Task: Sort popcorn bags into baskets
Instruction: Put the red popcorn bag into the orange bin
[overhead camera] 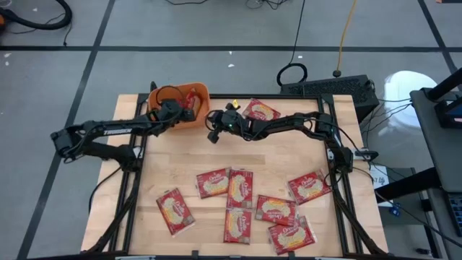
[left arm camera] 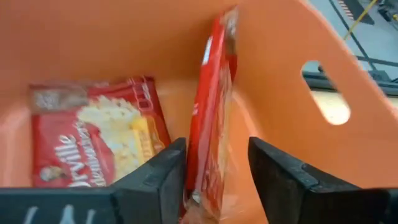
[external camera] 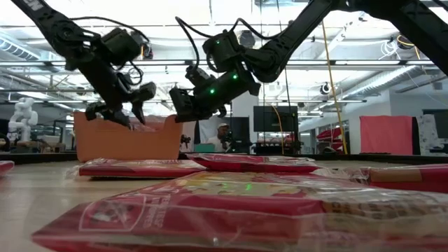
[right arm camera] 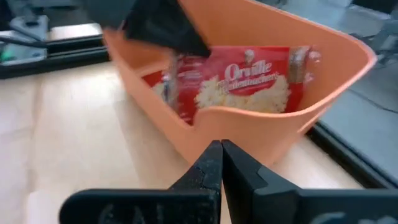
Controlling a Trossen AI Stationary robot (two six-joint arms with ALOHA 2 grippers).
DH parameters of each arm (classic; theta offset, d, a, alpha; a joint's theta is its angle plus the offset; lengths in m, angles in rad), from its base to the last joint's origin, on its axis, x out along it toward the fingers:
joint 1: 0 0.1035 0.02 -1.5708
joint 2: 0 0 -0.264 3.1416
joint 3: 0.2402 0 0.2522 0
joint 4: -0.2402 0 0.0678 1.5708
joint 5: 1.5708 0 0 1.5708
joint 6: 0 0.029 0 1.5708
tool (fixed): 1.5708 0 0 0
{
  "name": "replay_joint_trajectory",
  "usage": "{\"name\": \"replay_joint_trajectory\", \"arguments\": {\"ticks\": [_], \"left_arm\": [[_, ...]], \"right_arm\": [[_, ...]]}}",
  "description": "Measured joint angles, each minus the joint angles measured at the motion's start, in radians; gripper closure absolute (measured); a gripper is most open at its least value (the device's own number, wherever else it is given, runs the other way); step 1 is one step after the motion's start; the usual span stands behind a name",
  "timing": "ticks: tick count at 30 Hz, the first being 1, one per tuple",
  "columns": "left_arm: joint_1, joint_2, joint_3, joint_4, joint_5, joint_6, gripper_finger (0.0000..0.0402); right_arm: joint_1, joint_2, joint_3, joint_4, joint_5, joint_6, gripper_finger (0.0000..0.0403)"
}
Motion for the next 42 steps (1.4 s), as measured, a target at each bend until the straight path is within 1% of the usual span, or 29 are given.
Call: {"name": "replay_joint_trajectory", "arguments": {"ticks": [3,5,8,10,13,15,17,19,21,24,27,28,33,35,38,42], "left_arm": [[0.03,-0.067,0.0,-0.038,0.064,0.056,0.0258],[0.053,-0.105,0.0,-0.072,0.095,0.087,0.0278],[0.089,-0.15,0.0,-0.132,0.098,0.137,0.0314],[0.116,-0.159,0.0,-0.139,0.099,0.182,0.034],[0.168,-0.154,0.034,-0.247,0.123,0.25,0.0379],[0.191,-0.13,0.057,-0.279,0.124,0.299,0.0394],[0.208,-0.098,0.063,-0.279,0.157,0.357,0.0394],[0.219,-0.074,0.072,-0.267,0.219,0.414,0.0391],[0.221,-0.054,0.088,-0.254,0.249,0.438,0.0391],[0.221,-0.031,0.1,-0.262,0.249,0.469,0.0397],[0.248,0.011,0.102,-0.264,0.208,0.478,0.0397],[0.258,0.029,0.102,-0.267,0.213,0.479,0.0397],[0.269,0.119,0.102,-0.275,0.299,0.491,0.0398],[0.263,0.143,0.101,-0.254,0.341,0.502,0.0396],[0.25,0.155,0.101,-0.209,0.409,0.507,0.0397],[0.231,0.157,0.101,-0.148,0.448,0.534,0.0398]], "right_arm": [[0.005,-0.01,0.0,-0.003,-0.001,-0.004,0.0403],[0.007,-0.019,0.0,-0.021,-0.022,-0.008,0.0403],[0.014,-0.035,0.0,-0.049,-0.031,-0.023,0.0403],[0.02,-0.048,0.0,-0.08,-0.03,-0.048,0.0403],[0.027,-0.074,0.0,-0.133,-0.025,-0.067,0.0403],[0.026,-0.084,0.0,-0.157,-0.012,-0.077,0.0403],[0.015,-0.084,0.0,-0.158,0.021,-0.083,0.0403],[-0.001,-0.084,0.0,-0.164,0.027,-0.08,0.0403],[-0.011,-0.084,-0.001,-0.171,0.028,-0.068,0.0403],[-0.014,-0.084,-0.012,-0.174,0.027,-0.065,0.0403],[-0.012,-0.082,-0.013,-0.175,0.026,-0.065,0.0403],[-0.011,-0.083,-0.013,-0.172,0.026,-0.066,0.0403],[-0.01,-0.083,-0.013,-0.173,0.028,-0.07,0.0403],[-0.012,-0.083,-0.013,-0.173,0.028,-0.07,0.0403],[-0.023,-0.08,-0.013,-0.172,0.027,-0.071,0.0403],[-0.041,-0.074,-0.013,-0.178,0.027,-0.056,0.0403]]}}
